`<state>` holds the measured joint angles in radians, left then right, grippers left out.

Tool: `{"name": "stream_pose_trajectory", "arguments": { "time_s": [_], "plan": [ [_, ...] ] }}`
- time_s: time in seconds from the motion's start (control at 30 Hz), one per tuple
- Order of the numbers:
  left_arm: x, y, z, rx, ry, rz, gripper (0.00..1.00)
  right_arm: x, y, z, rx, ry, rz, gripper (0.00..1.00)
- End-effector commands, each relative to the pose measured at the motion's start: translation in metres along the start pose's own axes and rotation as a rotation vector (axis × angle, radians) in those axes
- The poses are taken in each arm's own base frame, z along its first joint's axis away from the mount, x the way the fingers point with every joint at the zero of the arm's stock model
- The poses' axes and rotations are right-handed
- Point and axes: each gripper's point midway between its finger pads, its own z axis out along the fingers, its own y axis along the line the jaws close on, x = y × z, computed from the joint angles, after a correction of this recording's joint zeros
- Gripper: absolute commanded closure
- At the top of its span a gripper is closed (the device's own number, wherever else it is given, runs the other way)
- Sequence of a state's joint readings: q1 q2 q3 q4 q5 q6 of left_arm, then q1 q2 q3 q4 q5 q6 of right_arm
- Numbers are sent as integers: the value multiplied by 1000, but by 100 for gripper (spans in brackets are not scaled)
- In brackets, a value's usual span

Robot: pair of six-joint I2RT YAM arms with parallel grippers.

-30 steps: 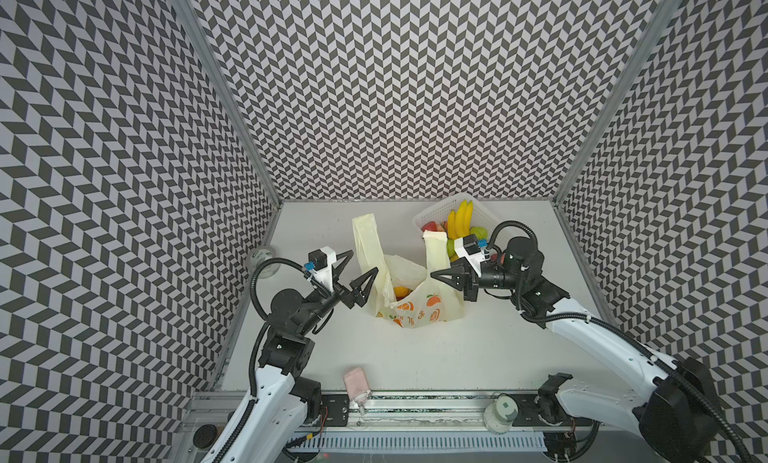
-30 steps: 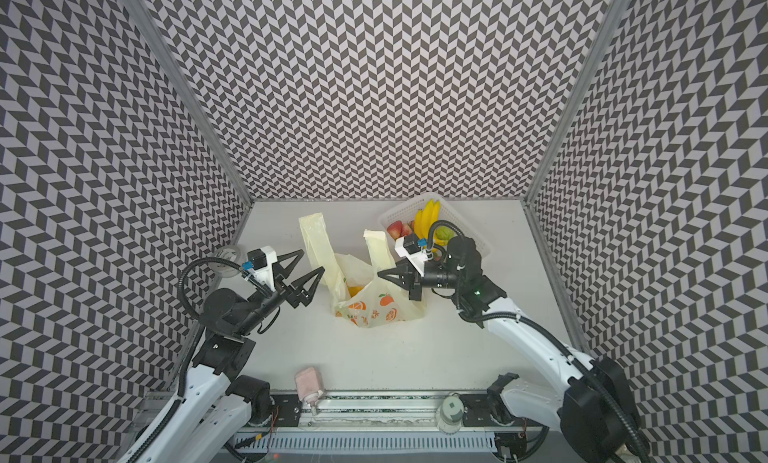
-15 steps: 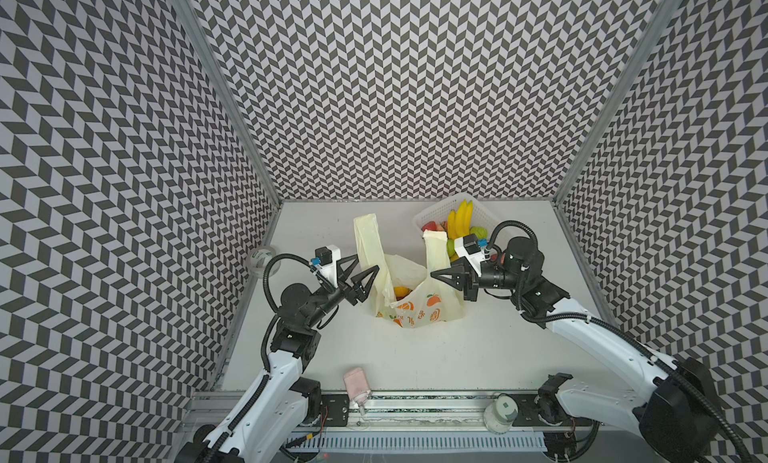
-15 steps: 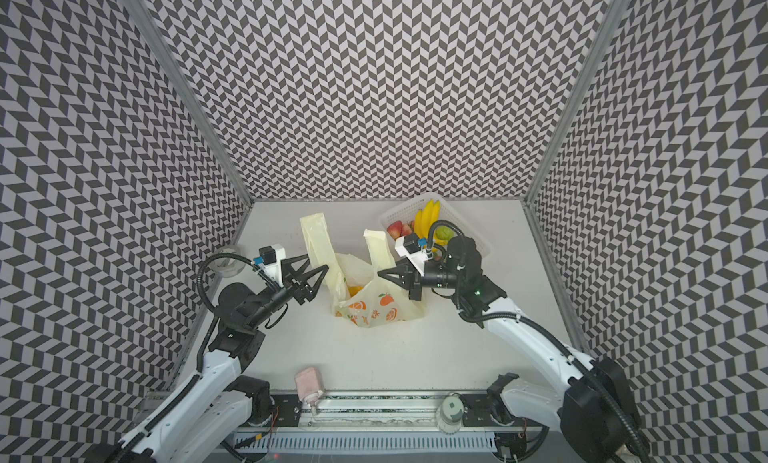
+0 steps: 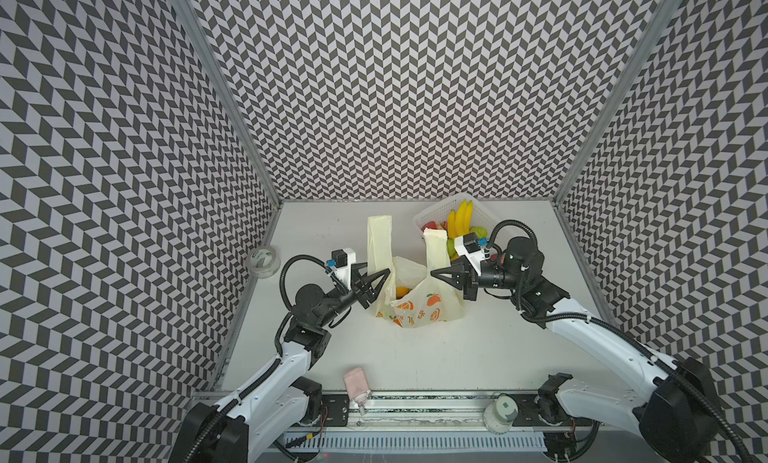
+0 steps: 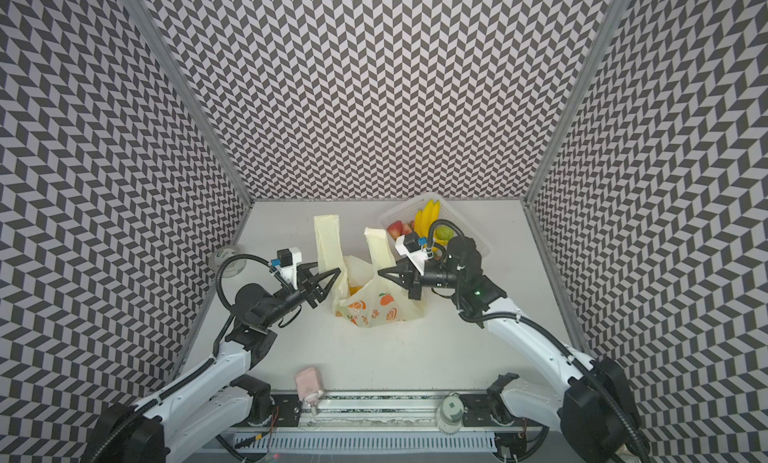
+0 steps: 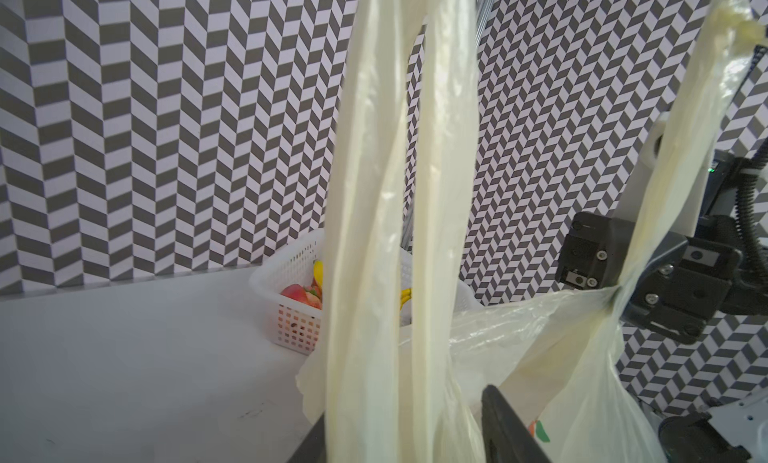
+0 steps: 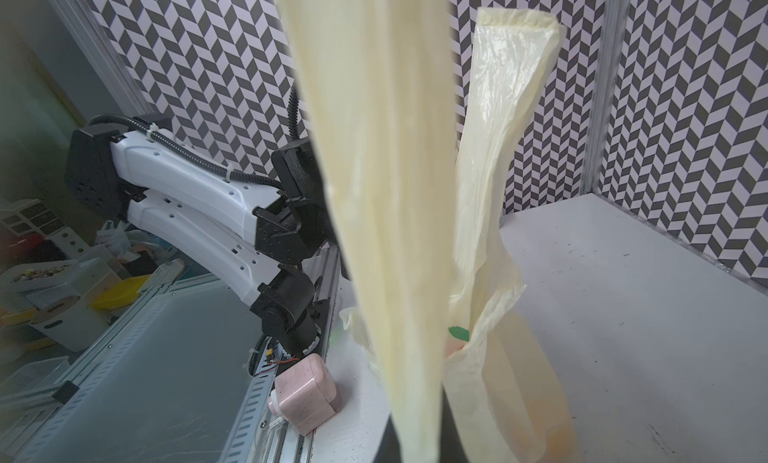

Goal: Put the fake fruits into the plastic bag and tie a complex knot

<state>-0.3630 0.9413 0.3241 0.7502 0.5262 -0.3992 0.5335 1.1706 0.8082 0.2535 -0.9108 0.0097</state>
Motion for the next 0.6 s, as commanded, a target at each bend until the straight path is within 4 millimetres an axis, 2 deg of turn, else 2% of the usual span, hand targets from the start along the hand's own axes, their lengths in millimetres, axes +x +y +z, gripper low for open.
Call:
{"name": "stream_pose_trajectory", "arguments": {
  "time_s": [0.0, 0.07, 0.2, 0.33, 0.57],
  "plan": [
    [-21, -4, 8, -3, -66, 70, 60, -18, -2, -3, 31, -37, -41, 100],
    [-22, -4, 11, -3, -61, 85, 67, -18, -4, -4, 45, -32, -34, 100],
    [-26, -7, 17, 15, -58, 113, 86, -19, -5, -6, 65, -25, -24, 100],
    [-33, -6, 14, -17, -46, 150, 100, -19, -16, -15, 150, -6, 5, 100],
    [-46, -13, 0, -58, -21, 206, 100, -12, -44, -49, 312, 13, 61, 100]
  ]
}}
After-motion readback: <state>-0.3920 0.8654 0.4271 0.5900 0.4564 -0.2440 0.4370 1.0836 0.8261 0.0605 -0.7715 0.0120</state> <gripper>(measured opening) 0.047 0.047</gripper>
